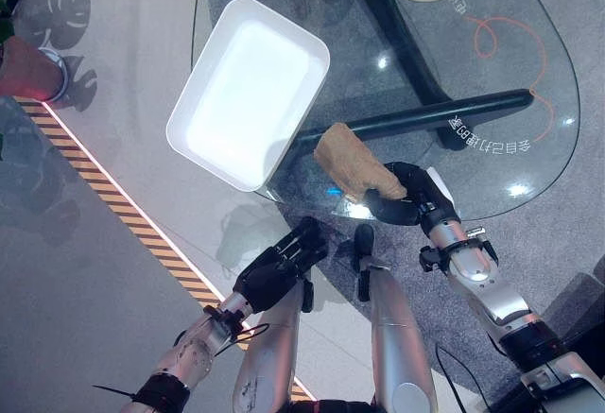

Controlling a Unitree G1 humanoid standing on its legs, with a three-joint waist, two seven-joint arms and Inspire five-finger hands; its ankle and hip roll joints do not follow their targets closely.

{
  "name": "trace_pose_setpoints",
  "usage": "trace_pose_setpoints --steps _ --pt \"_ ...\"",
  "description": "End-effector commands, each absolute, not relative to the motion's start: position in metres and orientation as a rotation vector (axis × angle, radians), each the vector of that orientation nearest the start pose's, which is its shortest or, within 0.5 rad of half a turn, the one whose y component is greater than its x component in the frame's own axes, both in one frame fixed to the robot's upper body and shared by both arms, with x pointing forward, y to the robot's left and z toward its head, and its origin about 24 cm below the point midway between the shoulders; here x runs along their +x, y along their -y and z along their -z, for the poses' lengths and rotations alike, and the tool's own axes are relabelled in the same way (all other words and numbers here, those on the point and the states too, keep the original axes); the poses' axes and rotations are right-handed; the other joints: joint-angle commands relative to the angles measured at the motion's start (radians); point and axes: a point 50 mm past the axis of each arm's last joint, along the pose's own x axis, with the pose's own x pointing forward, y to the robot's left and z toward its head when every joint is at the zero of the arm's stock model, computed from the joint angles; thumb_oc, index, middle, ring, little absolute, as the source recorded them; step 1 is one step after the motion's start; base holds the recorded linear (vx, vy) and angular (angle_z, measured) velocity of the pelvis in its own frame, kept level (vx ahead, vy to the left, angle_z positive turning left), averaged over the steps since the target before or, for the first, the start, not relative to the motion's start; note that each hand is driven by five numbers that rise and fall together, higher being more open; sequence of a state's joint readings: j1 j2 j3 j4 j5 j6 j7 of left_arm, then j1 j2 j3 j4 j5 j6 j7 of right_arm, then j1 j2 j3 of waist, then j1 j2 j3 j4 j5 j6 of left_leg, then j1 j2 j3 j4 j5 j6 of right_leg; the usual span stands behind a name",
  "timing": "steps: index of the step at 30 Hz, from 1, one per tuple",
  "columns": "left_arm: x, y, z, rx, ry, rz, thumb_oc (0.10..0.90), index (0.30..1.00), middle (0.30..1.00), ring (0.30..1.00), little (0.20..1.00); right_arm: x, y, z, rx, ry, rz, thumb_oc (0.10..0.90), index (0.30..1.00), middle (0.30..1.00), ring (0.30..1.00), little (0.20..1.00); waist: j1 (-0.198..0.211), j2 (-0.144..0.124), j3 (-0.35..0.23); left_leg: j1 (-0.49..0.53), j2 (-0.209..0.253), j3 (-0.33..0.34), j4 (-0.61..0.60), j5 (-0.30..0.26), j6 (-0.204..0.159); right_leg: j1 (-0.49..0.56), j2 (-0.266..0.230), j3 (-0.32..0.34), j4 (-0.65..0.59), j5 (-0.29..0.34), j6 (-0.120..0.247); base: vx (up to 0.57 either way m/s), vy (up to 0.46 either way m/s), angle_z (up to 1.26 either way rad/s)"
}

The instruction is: Wipe the table with a cloth and put it in the basket.

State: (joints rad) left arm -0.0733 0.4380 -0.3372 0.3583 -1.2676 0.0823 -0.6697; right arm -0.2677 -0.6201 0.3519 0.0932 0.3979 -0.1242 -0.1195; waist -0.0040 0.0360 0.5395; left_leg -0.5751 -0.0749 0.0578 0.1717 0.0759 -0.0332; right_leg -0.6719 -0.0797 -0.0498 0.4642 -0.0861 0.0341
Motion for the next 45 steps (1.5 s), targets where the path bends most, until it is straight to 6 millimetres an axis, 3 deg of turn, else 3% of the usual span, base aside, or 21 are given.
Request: trace_pose_setpoints --steps 1,12,20,29,45 --pt "0.224 -0.158 -0.008 -1.005 -0.131 0.743 0.800 0.900 0.900 0.900 0.900 0.272 0.165 -0.175 -0.077 0.604 -0.350 0.100 0.300 0.300 0.300 0.200 -0.019 -0.007 -0.020 0.004 0.004 -0.008 0.181 -0.142 0.037 0.106 0.017 -0.060 -0.168 0.079 0.040 0.00 0.000 0.00" --pt "0.244 -0.152 -0.055 -1.182 0.072 0.798 0.800 0.900 0.900 0.900 0.900 0.251 0.158 -0.179 0.111 0.668 -0.478 0.100 0.300 0.300 0.300 0.200 -0.028 -0.035 -0.020 0.004 0.010 0.003 0.190 -0.141 0.042 0.114 0.025 -0.049 -0.171 0.081 0.042 0.01 -0.011 -0.01" --pt "0.252 -0.142 -0.080 -1.269 0.147 0.892 0.800 0.900 0.900 0.900 0.900 0.250 0.145 -0.185 0.016 0.671 -0.549 0.100 0.300 0.300 0.300 0.200 -0.036 -0.048 -0.020 -0.021 0.010 0.007 0.201 -0.136 0.041 0.098 0.029 -0.039 -0.174 0.086 0.038 0.00 0.000 0.00" --pt "0.266 -0.137 -0.104 -1.211 0.207 0.906 0.800 0.900 0.900 0.900 0.900 0.252 0.124 -0.183 -0.123 0.640 -0.710 0.100 0.300 0.300 0.300 0.200 -0.036 -0.053 -0.020 -0.043 0.008 0.001 0.214 -0.129 0.035 0.083 0.026 -0.040 -0.167 0.087 0.037 0.00 0.001 -0.01" --pt "0.270 -0.132 -0.115 -1.153 0.209 0.905 0.800 0.900 0.900 0.900 0.900 0.257 0.112 -0.175 -0.400 0.582 -0.735 0.100 0.300 0.300 0.300 0.200 -0.033 -0.049 -0.020 -0.063 0.000 -0.008 0.218 -0.119 0.031 0.072 0.026 -0.042 -0.168 0.087 0.033 0.00 0.000 0.00"
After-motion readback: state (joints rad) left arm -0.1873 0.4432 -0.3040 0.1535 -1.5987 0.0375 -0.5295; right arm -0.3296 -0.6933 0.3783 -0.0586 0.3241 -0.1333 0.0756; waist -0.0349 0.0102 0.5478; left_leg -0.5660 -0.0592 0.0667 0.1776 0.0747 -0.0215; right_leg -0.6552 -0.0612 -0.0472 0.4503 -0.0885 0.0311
